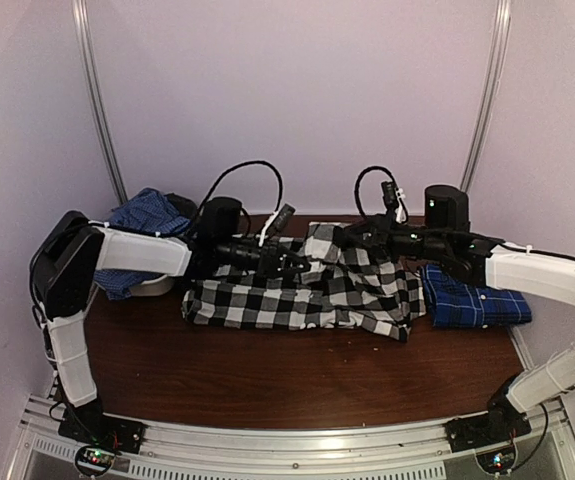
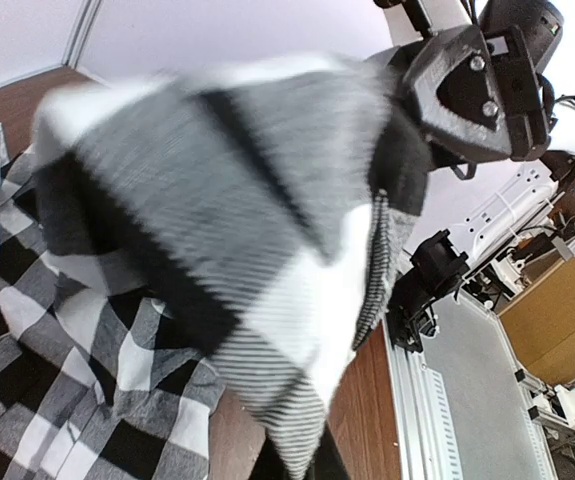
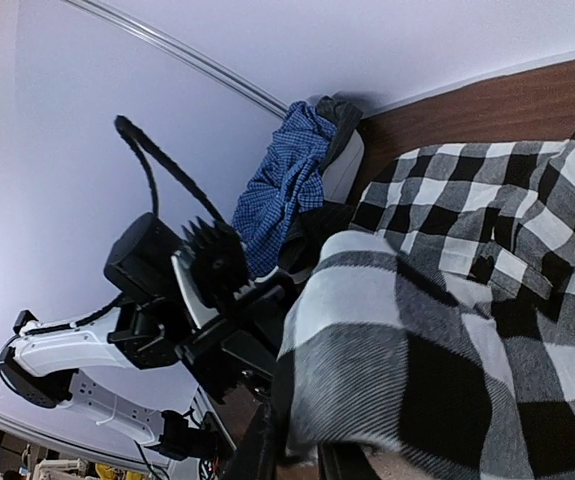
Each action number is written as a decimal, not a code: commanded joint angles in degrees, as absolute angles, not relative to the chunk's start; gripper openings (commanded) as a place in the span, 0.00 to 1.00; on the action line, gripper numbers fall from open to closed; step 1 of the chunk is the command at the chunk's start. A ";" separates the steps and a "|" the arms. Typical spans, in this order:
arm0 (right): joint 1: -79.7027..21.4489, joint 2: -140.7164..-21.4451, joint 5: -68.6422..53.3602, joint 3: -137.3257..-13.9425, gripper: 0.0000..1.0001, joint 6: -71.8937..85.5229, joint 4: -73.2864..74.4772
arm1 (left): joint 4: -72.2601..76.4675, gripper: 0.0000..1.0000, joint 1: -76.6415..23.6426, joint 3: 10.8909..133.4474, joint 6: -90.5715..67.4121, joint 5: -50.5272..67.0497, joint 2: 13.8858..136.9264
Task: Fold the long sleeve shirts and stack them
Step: Pass from the right arm to the left, then fold the sleeve of the 1/3-folded shirt.
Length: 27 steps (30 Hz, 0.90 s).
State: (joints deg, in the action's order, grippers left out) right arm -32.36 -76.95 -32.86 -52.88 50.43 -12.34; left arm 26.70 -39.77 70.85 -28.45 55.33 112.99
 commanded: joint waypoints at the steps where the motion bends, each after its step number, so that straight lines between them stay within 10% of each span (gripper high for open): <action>1: -31.90 -78.95 -31.88 -52.78 0.21 44.99 -6.95 | 3.50 0.00 -37.35 76.81 -17.50 52.60 106.95; 12: -31.73 -73.38 -26.26 -40.70 0.54 41.69 -1.37 | -36.68 0.00 -33.66 98.34 -5.08 50.02 111.90; 27: -30.02 -77.70 -24.44 -37.10 0.53 40.80 -1.96 | -50.00 0.00 -33.66 123.87 -1.97 50.78 123.42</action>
State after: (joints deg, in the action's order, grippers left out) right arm -30.98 -76.29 -25.78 -38.57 41.82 -1.50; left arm -42.85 -33.69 120.03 -6.24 51.16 122.63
